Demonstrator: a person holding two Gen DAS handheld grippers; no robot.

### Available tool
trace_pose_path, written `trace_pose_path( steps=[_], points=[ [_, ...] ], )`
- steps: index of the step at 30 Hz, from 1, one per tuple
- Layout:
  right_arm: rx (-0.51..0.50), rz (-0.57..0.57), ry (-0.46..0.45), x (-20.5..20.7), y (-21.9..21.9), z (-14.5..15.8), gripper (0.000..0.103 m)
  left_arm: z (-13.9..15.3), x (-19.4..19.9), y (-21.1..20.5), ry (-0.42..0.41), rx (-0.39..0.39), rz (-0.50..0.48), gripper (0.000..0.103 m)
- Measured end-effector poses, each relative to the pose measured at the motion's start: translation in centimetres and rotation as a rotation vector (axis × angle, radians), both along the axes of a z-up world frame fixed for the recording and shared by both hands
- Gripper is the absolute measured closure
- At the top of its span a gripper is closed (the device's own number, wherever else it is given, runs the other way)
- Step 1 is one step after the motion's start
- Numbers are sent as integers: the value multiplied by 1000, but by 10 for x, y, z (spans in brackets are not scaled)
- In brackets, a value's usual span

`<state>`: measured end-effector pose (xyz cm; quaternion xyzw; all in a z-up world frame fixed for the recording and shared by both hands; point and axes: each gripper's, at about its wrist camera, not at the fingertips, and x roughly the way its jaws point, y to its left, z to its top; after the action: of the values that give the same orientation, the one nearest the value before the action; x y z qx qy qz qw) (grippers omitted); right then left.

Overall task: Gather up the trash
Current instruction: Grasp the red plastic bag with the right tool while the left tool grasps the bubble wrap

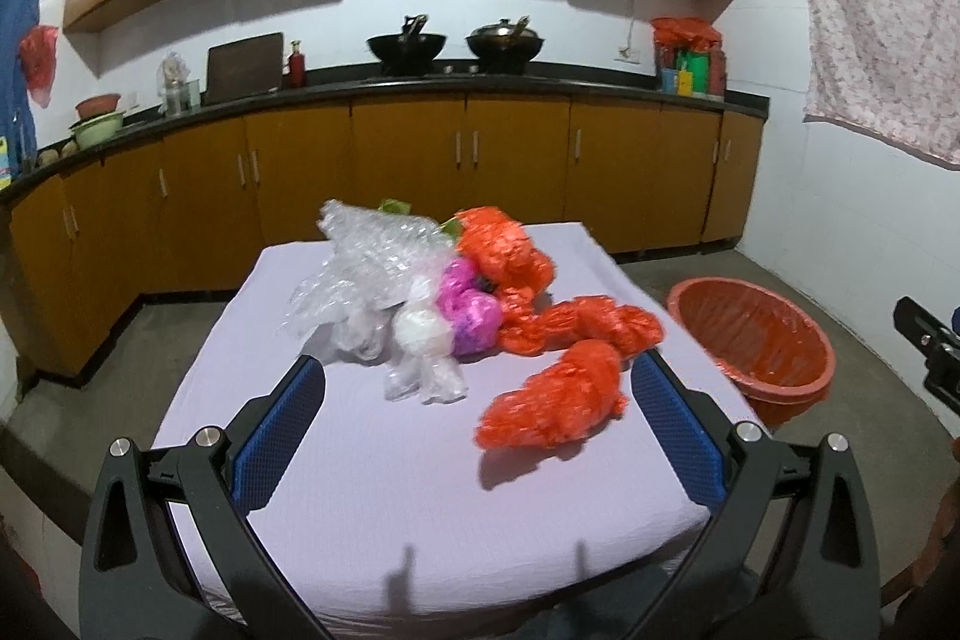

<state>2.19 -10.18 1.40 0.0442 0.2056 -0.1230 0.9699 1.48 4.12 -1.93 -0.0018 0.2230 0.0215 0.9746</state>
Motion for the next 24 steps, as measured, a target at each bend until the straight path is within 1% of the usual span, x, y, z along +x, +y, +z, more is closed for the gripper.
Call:
trace_pose_path(
  steps=[4,8,12,15,17,20,24],
  points=[
    [23,52,24,14,11,-7,4,-8,3,23,9,7,41,2],
    [47,123,56,39,34,-16,4,-16,11,49,22,20,101,2],
    [42,184,80,59,58,-26,4,-23,21,69,29,48,157,2],
    [21,228,102,78,80,-36,4,-27,32,83,31,78,195,2],
    [23,256,126,92,93,-42,4,-29,38,92,34,82,211,2],
    [51,287,164,114,107,-53,4,-32,44,109,37,74,234,2],
    [83,292,221,142,118,-67,4,-35,52,130,46,44,255,2]
  ],
)
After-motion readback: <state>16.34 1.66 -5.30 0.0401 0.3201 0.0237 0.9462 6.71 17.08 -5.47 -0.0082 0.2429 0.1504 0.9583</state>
